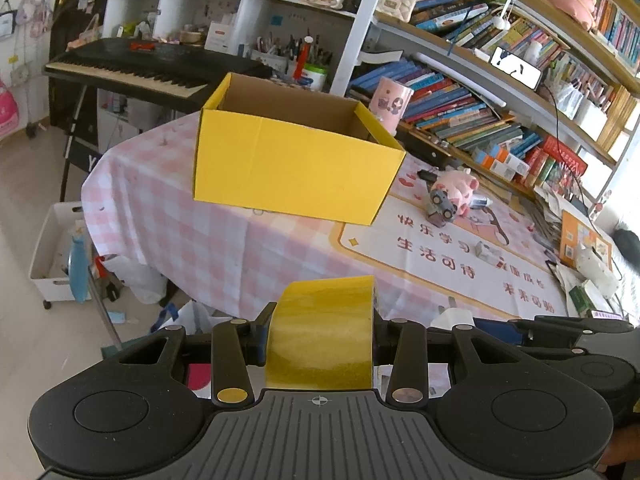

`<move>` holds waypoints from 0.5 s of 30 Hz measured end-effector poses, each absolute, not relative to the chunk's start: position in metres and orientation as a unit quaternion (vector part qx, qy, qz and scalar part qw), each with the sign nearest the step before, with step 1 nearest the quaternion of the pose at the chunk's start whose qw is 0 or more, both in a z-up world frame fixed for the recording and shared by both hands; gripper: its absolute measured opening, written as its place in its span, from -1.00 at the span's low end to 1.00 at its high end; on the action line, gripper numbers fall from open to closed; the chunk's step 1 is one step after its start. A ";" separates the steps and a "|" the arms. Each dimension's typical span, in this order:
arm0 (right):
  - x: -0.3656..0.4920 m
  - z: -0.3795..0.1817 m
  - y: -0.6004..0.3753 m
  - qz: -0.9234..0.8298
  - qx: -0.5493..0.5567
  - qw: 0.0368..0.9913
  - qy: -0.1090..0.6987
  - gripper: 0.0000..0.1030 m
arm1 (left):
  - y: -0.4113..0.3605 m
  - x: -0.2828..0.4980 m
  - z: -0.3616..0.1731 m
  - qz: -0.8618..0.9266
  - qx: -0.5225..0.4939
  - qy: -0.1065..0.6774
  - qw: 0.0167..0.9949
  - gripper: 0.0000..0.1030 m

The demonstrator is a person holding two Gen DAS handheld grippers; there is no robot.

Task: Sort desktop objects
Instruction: 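Lift the tape roll with the left tool while the right tool carries the plug toward the yellow box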

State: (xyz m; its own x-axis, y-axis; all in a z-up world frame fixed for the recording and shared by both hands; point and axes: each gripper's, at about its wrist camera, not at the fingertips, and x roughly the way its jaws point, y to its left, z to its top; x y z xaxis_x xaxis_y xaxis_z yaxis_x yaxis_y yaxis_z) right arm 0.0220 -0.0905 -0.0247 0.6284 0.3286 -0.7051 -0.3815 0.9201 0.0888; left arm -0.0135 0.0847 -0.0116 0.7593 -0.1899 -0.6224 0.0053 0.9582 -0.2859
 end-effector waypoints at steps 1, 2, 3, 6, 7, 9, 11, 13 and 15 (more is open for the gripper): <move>0.022 -0.025 -0.090 0.197 -0.035 0.902 0.383 -0.40 | 0.085 -0.013 -0.011 -0.053 -0.135 0.342 0.928 -0.23; 0.023 -0.025 -0.089 0.197 -0.035 0.902 0.383 -0.40 | 0.086 -0.013 -0.011 -0.053 -0.135 0.342 0.929 -0.23; 0.022 -0.024 -0.089 0.197 -0.036 0.902 0.383 -0.40 | 0.086 -0.012 -0.011 -0.054 -0.135 0.341 0.929 -0.23; 0.022 -0.024 -0.089 0.196 -0.036 0.902 0.382 -0.40 | 0.086 -0.011 -0.010 -0.056 -0.135 0.340 0.929 -0.23; 0.023 -0.024 -0.089 0.196 -0.037 0.902 0.382 -0.40 | 0.086 -0.011 -0.010 -0.057 -0.134 0.340 0.929 -0.23; 0.022 -0.023 -0.088 0.195 -0.037 0.903 0.382 -0.40 | 0.086 -0.010 -0.010 -0.059 -0.134 0.339 0.929 -0.23; 0.022 -0.022 -0.088 0.194 -0.037 0.903 0.382 -0.40 | 0.086 -0.009 -0.010 -0.061 -0.134 0.338 0.930 -0.23; 0.022 -0.022 -0.088 0.192 -0.037 0.903 0.382 -0.40 | 0.086 -0.008 -0.010 -0.062 -0.133 0.337 0.930 -0.23; 0.023 -0.021 -0.088 0.190 -0.037 0.904 0.381 -0.40 | 0.086 -0.008 -0.009 -0.064 -0.133 0.337 0.930 -0.23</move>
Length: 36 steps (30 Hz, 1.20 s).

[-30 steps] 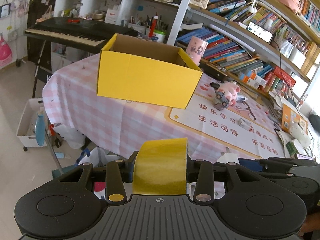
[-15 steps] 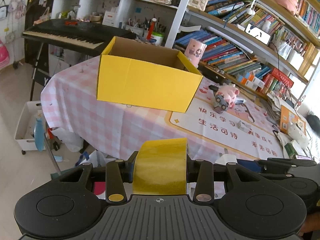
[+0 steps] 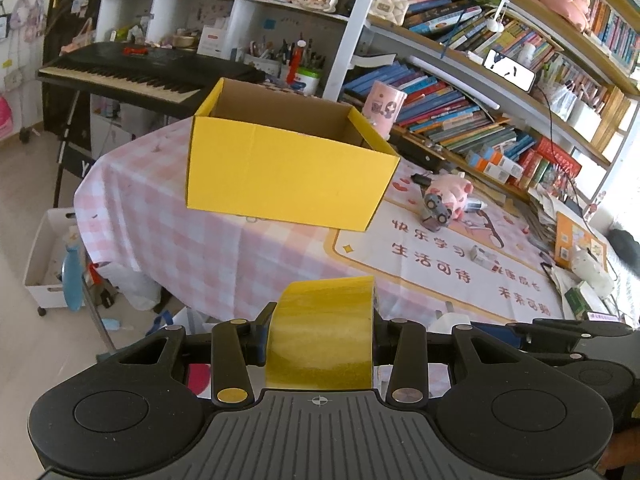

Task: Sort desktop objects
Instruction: 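Lift the tape roll with the left tool while the right tool carries the plug toward the yellow box, then open the left tool over the yellow box while the right tool releases the plug inside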

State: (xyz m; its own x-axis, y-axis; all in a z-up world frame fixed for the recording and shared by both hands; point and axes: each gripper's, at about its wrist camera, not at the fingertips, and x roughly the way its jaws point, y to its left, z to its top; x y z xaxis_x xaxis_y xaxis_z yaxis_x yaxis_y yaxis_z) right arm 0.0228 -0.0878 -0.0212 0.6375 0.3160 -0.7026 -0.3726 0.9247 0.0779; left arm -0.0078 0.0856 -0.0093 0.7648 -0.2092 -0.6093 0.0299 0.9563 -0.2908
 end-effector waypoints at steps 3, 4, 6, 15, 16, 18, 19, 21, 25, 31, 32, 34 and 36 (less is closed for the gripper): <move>0.023 -0.021 -0.087 0.189 -0.037 0.905 0.380 -0.40 | 0.087 -0.007 -0.009 -0.066 -0.133 0.336 0.930 -0.23; 0.023 -0.021 -0.087 0.189 -0.037 0.905 0.379 -0.40 | 0.087 -0.007 -0.009 -0.066 -0.133 0.335 0.930 -0.23; 0.024 -0.020 -0.086 0.188 -0.038 0.905 0.379 -0.40 | 0.088 -0.007 -0.009 -0.066 -0.133 0.335 0.931 -0.23; 0.028 -0.019 -0.080 0.191 -0.040 0.904 0.379 -0.40 | 0.093 -0.005 -0.008 -0.063 -0.136 0.333 0.931 -0.23; 0.029 -0.018 -0.080 0.191 -0.041 0.904 0.379 -0.40 | 0.094 -0.005 -0.008 -0.063 -0.136 0.333 0.931 -0.23; 0.029 -0.018 -0.080 0.191 -0.041 0.905 0.379 -0.40 | 0.093 -0.003 -0.007 -0.064 -0.136 0.333 0.931 -0.23; 0.028 -0.019 -0.080 0.191 -0.041 0.905 0.379 -0.40 | 0.093 -0.002 -0.007 -0.064 -0.136 0.333 0.931 -0.23; 0.029 -0.018 -0.079 0.192 -0.042 0.904 0.379 -0.40 | 0.093 -0.001 -0.008 -0.063 -0.136 0.333 0.931 -0.23; 0.033 -0.017 -0.079 0.195 -0.043 0.903 0.380 -0.40 | 0.092 0.003 -0.007 -0.061 -0.137 0.335 0.930 -0.23; 0.048 -0.018 -0.079 0.202 -0.042 0.900 0.383 -0.40 | 0.090 0.016 -0.007 -0.054 -0.134 0.335 0.931 -0.23; 0.051 -0.018 -0.079 0.203 -0.042 0.900 0.383 -0.40 | 0.090 0.019 -0.006 -0.052 -0.133 0.334 0.932 -0.23; 0.058 -0.018 -0.080 0.206 -0.042 0.900 0.381 -0.40 | 0.089 0.024 -0.005 -0.051 -0.128 0.331 0.933 -0.23; 0.066 -0.018 -0.081 0.208 -0.041 0.901 0.379 -0.40 | 0.087 0.029 -0.002 -0.050 -0.122 0.326 0.936 -0.23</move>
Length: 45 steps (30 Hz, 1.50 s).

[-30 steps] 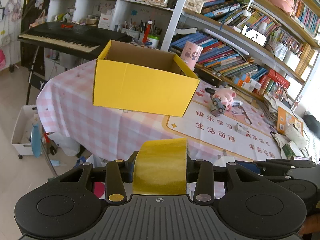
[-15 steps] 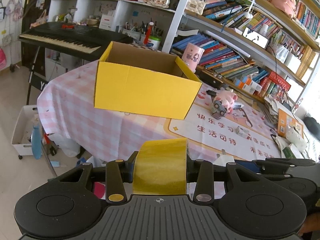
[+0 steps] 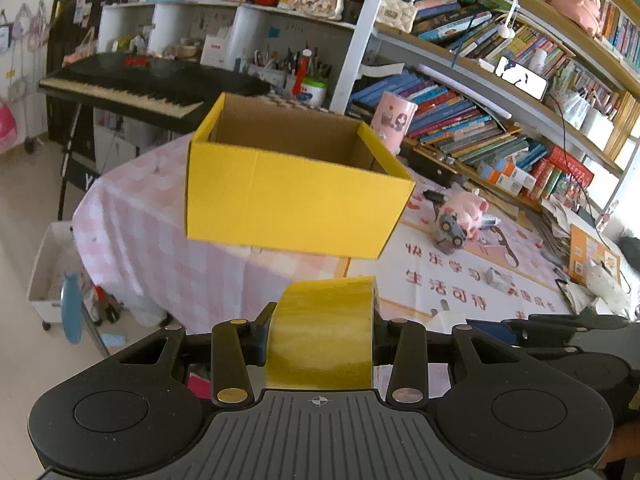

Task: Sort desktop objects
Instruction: 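Open the left tool over the yellow box while the right tool releases the plug inside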

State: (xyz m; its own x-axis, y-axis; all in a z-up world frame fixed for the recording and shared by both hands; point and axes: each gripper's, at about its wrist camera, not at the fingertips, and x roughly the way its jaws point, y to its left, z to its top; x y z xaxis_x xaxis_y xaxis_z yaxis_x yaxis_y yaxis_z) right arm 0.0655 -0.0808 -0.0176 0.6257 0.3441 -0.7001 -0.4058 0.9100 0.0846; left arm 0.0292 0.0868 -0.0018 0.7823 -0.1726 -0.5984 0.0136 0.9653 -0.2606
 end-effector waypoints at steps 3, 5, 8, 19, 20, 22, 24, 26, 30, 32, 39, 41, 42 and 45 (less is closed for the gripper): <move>0.078 -0.016 -0.083 0.213 -0.037 0.901 0.377 -0.40 | 0.086 0.039 0.003 -0.048 -0.117 0.319 0.939 -0.23; 0.088 -0.012 -0.085 0.217 -0.033 0.902 0.372 -0.40 | 0.086 0.047 0.007 -0.047 -0.117 0.313 0.942 -0.23; 0.104 -0.001 -0.087 0.225 -0.024 0.906 0.358 -0.40 | 0.086 0.059 0.016 -0.044 -0.114 0.299 0.946 -0.23; 0.179 0.041 -0.077 0.275 -0.026 0.911 0.306 -0.40 | 0.095 0.119 0.049 -0.012 -0.110 0.252 0.961 -0.23; 0.185 0.043 -0.075 0.279 -0.030 0.911 0.303 -0.40 | 0.096 0.126 0.051 -0.008 -0.110 0.250 0.962 -0.23; 0.201 0.045 -0.071 0.288 -0.040 0.909 0.299 -0.40 | 0.097 0.140 0.053 0.001 -0.108 0.246 0.963 -0.23; 0.220 0.045 -0.067 0.294 -0.054 0.907 0.297 -0.40 | 0.099 0.156 0.054 0.008 -0.103 0.246 0.964 -0.23; 0.239 0.042 -0.062 0.299 -0.068 0.903 0.299 -0.40 | 0.101 0.171 0.053 0.013 -0.100 0.250 0.963 -0.23; 0.281 0.029 -0.049 0.307 -0.114 0.892 0.310 -0.40 | 0.104 0.205 0.046 0.022 -0.085 0.259 0.962 -0.23; 0.302 0.021 -0.040 0.313 -0.145 0.883 0.318 -0.40 | 0.105 0.223 0.041 0.029 -0.077 0.269 0.960 -0.24; 0.365 -0.013 -0.004 0.333 -0.239 0.841 0.353 -0.40 | 0.110 0.291 0.021 0.045 -0.071 0.323 0.943 -0.24; 0.376 -0.021 0.007 0.337 -0.263 0.828 0.362 -0.40 | 0.110 0.305 0.016 0.049 -0.065 0.338 0.938 -0.23; 0.381 -0.025 0.011 0.340 -0.274 0.822 0.366 -0.39 | 0.109 0.312 0.013 0.051 -0.060 0.347 0.935 -0.24; 0.390 -0.035 0.023 0.348 -0.308 0.802 0.376 -0.39 | 0.106 0.329 0.002 0.056 -0.041 0.371 0.926 -0.23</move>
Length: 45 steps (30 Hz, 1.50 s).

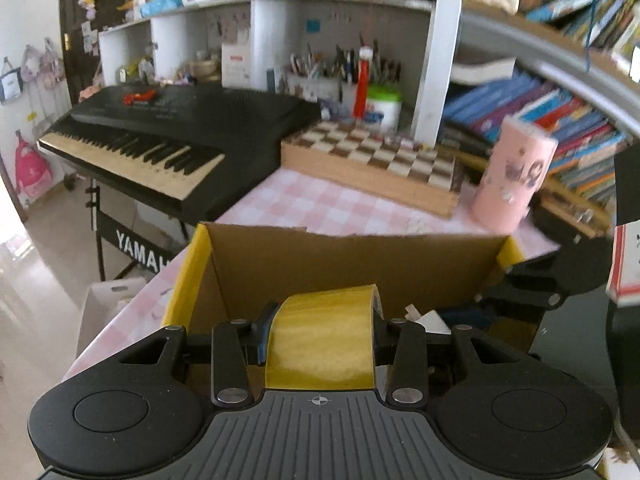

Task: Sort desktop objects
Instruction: 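Open the left tool over the yellow box while the right tool releases the plug inside, then withdraw both open tools from the box back over the table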

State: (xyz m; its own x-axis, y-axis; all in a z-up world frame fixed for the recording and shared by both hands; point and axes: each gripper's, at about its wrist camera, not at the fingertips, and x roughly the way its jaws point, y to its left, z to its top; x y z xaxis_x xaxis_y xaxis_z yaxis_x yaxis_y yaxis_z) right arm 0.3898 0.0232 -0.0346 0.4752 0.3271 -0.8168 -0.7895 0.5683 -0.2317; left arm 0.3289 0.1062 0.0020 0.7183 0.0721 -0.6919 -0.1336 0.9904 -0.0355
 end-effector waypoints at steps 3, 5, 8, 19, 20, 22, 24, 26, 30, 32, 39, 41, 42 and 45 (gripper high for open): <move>0.396 -0.043 0.030 0.345 -0.333 0.787 0.389 -0.39 | 0.105 0.338 -0.007 0.060 -0.034 0.393 0.917 -0.23; 0.398 -0.044 0.031 0.347 -0.335 0.782 0.395 -0.39 | 0.105 0.337 -0.008 0.059 -0.034 0.396 0.916 -0.23; 0.401 -0.046 0.031 0.343 -0.335 0.779 0.405 -0.39 | 0.106 0.337 -0.008 0.062 -0.035 0.395 0.916 -0.23; 0.392 -0.024 0.015 0.335 -0.286 0.818 0.370 0.04 | 0.104 0.316 0.018 0.061 -0.039 0.331 0.941 0.21; 0.389 -0.019 0.011 0.334 -0.276 0.824 0.365 0.05 | 0.102 0.310 0.024 0.059 -0.037 0.319 0.945 0.23; 0.382 -0.007 0.001 0.329 -0.256 0.837 0.355 0.07 | 0.099 0.300 0.035 0.057 -0.032 0.299 0.952 0.34; 0.374 0.006 -0.008 0.322 -0.233 0.851 0.342 0.09 | 0.098 0.289 0.044 0.057 -0.031 0.284 0.957 0.39; 0.365 0.021 -0.020 0.320 -0.208 0.865 0.326 0.10 | 0.096 0.277 0.052 0.057 -0.032 0.269 0.961 0.46; 0.345 0.043 -0.041 0.309 -0.169 0.888 0.297 0.10 | 0.094 0.251 0.066 0.065 -0.042 0.247 0.966 0.59; 0.330 0.054 -0.055 0.307 -0.147 0.897 0.283 0.10 | 0.095 0.236 0.072 0.069 -0.049 0.237 0.968 0.59; 0.281 0.074 -0.095 0.274 -0.076 0.926 0.248 0.17 | 0.099 0.190 0.082 0.081 -0.060 0.210 0.972 0.64; 0.268 0.076 -0.104 0.255 -0.054 0.935 0.241 0.20 | 0.098 0.178 0.083 0.084 -0.061 0.205 0.973 0.67; 0.261 0.076 -0.108 0.242 -0.043 0.940 0.236 0.22 | 0.097 0.171 0.083 0.085 -0.063 0.202 0.974 0.68; 0.240 0.074 -0.120 0.213 -0.023 0.951 0.223 0.28 | 0.096 0.152 0.082 0.090 -0.070 0.194 0.974 0.74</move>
